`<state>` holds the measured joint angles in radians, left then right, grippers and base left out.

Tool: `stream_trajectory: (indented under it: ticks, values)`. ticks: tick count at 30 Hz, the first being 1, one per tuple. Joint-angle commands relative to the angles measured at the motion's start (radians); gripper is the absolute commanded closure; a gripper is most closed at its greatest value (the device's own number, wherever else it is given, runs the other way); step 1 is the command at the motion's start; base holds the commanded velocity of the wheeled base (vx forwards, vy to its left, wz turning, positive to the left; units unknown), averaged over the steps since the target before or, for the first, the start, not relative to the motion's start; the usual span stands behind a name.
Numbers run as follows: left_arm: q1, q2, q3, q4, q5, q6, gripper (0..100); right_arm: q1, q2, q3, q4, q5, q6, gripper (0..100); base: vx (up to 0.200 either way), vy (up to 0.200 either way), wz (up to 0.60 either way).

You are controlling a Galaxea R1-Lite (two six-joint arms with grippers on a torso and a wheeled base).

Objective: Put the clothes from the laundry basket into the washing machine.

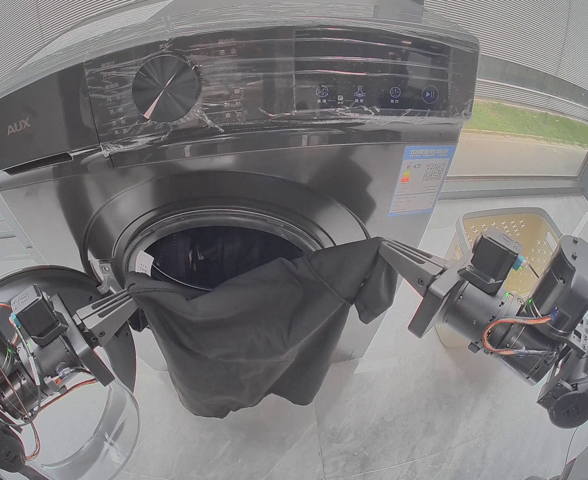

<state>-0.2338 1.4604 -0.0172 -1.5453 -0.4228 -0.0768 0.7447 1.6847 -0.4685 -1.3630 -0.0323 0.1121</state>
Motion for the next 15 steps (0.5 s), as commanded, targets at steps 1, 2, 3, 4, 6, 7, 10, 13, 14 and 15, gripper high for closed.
stream_trajectory:
  ticks: [1, 2, 3, 4, 6, 7, 10, 13, 14, 15]
  values:
    - [0.001, -0.031, 0.016, -0.001, 0.004, -0.004, 100, -0.033, -0.013, 0.021, -0.002, 0.000, -0.002, 100, 0.000, 0.000, 0.00]
    - [0.001, -0.034, 0.016, -0.001, 0.004, -0.006, 100, -0.038, -0.017, 0.025, -0.001, 0.000, -0.003, 100, 0.000, 0.000, 0.00]
    - [0.001, -0.034, 0.016, -0.001, 0.004, -0.008, 100, -0.045, -0.022, 0.033, -0.001, 0.000, -0.006, 100, 0.000, 0.000, 0.00]
    - [0.002, -0.035, 0.016, -0.001, 0.004, -0.009, 100, -0.048, -0.023, 0.036, -0.001, 0.000, -0.009, 100, 0.000, 0.000, 0.00]
    - [0.011, -0.034, 0.016, -0.001, 0.006, -0.011, 100, -0.062, -0.025, 0.048, -0.002, 0.000, -0.012, 100, 0.000, 0.000, 0.00]
    - [0.018, -0.034, 0.016, -0.001, 0.007, -0.012, 100, -0.064, -0.026, 0.054, -0.002, 0.000, -0.014, 100, 0.000, 0.000, 0.00]
    - [0.024, -0.034, 0.013, -0.001, 0.009, -0.014, 100, -0.064, -0.043, 0.062, -0.002, 0.000, -0.014, 100, 0.000, 0.000, 0.00]
    - [0.030, -0.034, 0.011, -0.001, 0.009, -0.012, 100, -0.064, -0.046, 0.067, -0.002, 0.000, -0.014, 100, 0.000, 0.000, 0.00]
    - [0.030, -0.034, 0.011, -0.001, 0.009, -0.012, 100, -0.064, -0.046, 0.065, -0.002, 0.000, -0.014, 100, 0.000, 0.000, 0.00]
    - [0.030, -0.034, 0.011, 0.001, 0.009, -0.012, 100, -0.064, -0.046, 0.065, -0.001, 0.000, -0.014, 100, 0.000, 0.000, 0.00]
